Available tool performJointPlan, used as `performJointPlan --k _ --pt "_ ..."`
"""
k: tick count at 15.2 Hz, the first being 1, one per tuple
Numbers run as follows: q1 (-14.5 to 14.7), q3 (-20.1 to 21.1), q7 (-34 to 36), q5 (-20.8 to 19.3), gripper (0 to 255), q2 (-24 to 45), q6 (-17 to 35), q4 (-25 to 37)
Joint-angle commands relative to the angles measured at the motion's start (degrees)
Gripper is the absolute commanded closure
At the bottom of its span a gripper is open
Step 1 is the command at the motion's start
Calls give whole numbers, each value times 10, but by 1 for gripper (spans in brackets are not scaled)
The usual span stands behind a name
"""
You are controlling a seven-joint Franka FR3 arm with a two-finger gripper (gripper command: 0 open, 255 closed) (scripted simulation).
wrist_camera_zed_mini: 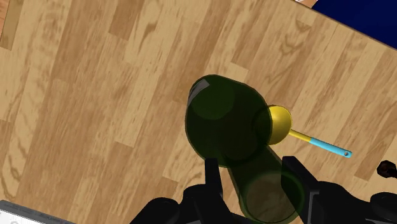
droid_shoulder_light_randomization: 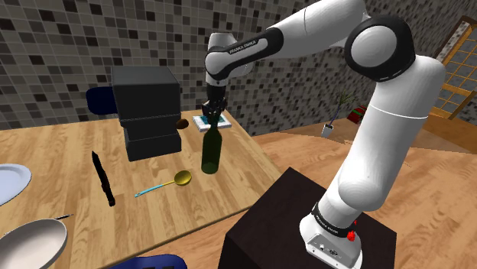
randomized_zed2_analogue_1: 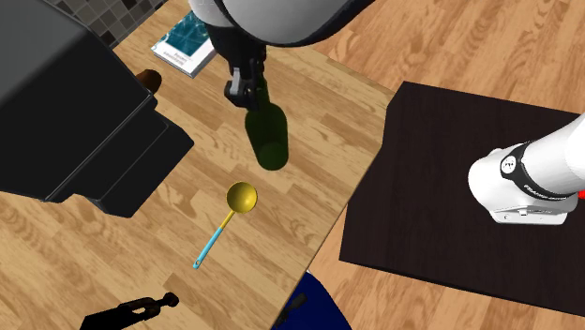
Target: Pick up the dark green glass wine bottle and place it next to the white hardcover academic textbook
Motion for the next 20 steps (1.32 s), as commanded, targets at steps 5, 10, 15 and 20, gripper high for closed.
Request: performJointPlan --k 5,10,15,20 --pt "1 0 4 -1 255 -18 -43 25" --pt "1 0 5 -2 255 -30 -80 50" --pt "1 0 7 -3 255 -38 -116 78" --pt "0 0 8 -4 255 -44 -154 110"
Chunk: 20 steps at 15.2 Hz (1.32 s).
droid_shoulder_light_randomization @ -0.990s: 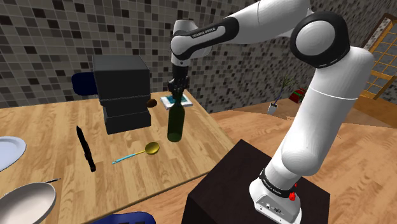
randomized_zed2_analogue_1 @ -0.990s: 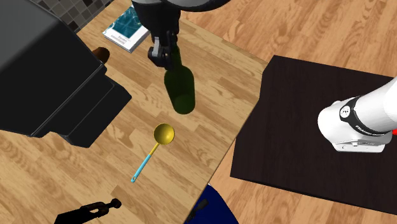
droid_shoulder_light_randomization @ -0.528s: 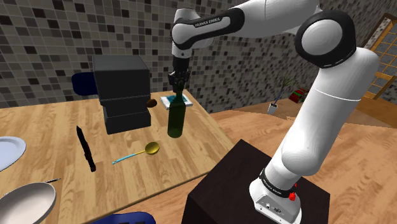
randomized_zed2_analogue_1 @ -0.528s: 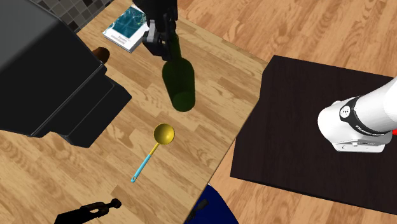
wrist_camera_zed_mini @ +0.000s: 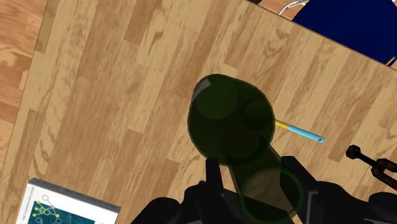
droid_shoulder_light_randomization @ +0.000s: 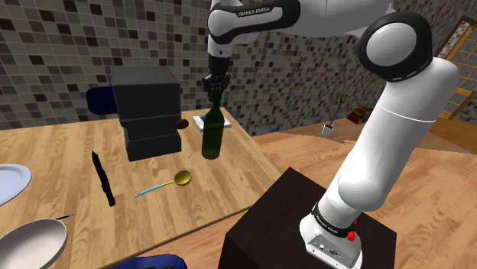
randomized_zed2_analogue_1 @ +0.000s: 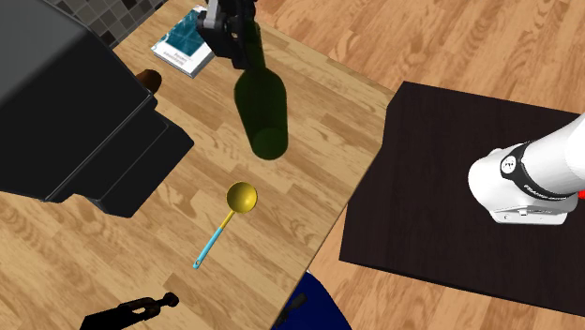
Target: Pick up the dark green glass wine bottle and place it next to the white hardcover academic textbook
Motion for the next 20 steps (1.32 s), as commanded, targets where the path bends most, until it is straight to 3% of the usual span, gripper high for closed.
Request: performJointPlan --k 1,20 --pt "0 0 1 0 255 -2 -14 13" --pt "0 0 7 -1 255 9 -164 173"
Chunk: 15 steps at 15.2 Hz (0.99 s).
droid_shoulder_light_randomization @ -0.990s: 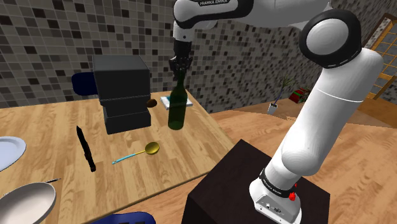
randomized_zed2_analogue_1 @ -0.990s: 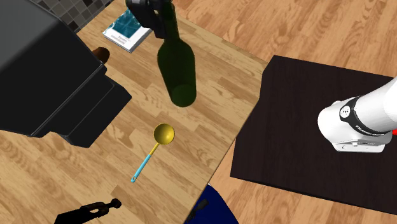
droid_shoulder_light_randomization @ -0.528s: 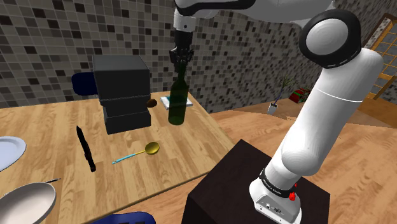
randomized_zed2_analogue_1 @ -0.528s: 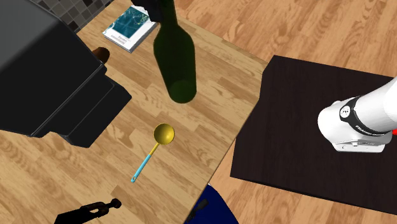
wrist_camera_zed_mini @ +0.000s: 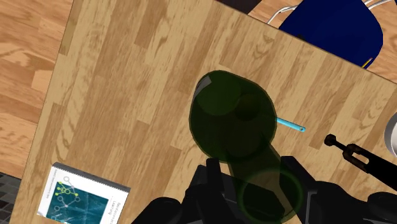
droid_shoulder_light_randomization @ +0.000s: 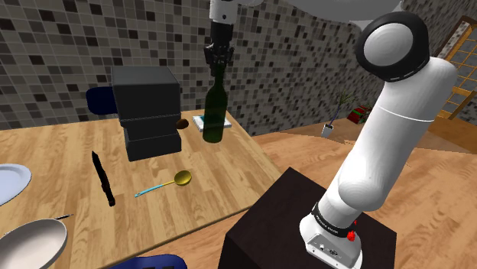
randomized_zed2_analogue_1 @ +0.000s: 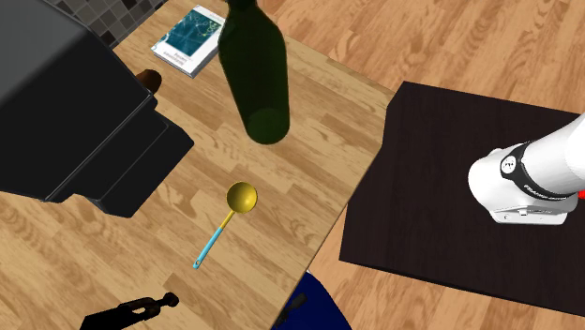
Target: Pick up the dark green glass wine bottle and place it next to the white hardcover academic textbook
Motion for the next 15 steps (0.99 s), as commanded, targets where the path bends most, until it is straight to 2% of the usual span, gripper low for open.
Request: performJointPlan --k 1,15 --pt "0 0 1 0 255 4 -19 23" --pt "-1 0 5 2 255 57 -150 207"
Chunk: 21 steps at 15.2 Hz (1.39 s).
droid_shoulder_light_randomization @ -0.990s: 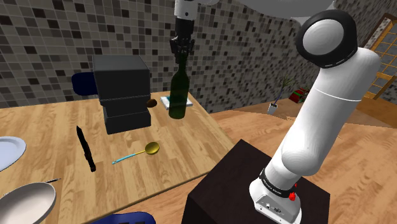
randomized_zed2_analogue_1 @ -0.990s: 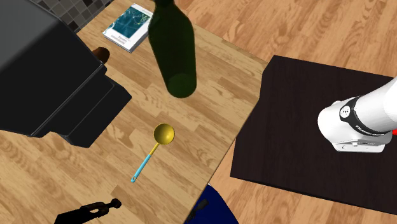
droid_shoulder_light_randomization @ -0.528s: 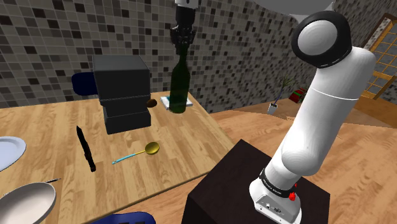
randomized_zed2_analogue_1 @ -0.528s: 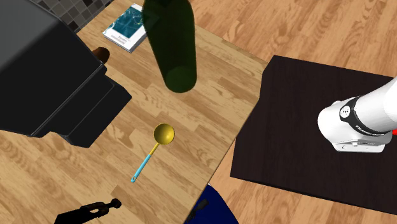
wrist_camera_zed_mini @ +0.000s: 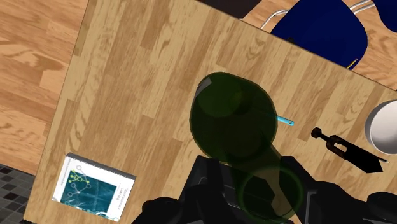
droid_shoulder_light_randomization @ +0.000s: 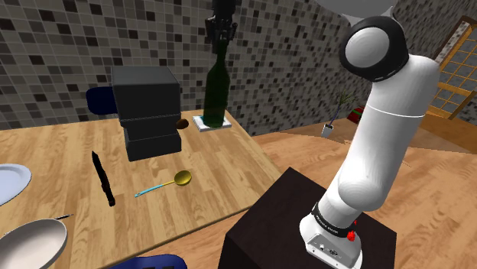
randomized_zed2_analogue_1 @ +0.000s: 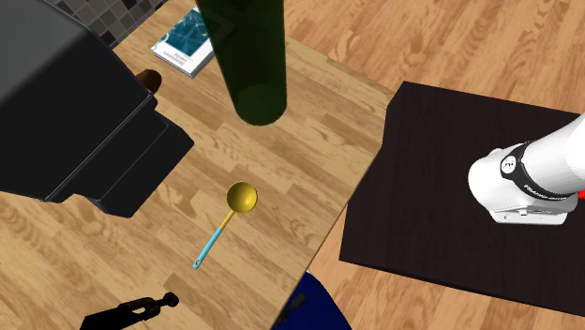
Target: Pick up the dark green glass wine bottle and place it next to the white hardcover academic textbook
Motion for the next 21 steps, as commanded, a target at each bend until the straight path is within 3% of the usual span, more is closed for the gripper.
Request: performJointPlan --k 1,7,13,21 --pt "-1 0 0 0 255 10 -21 31" --pt "-2 0 3 2 255 60 -95 155" --pt "-41 -22 -62 3 255 40 -8 46" --pt "-91 -49 -140 9 255 69 76 -12"
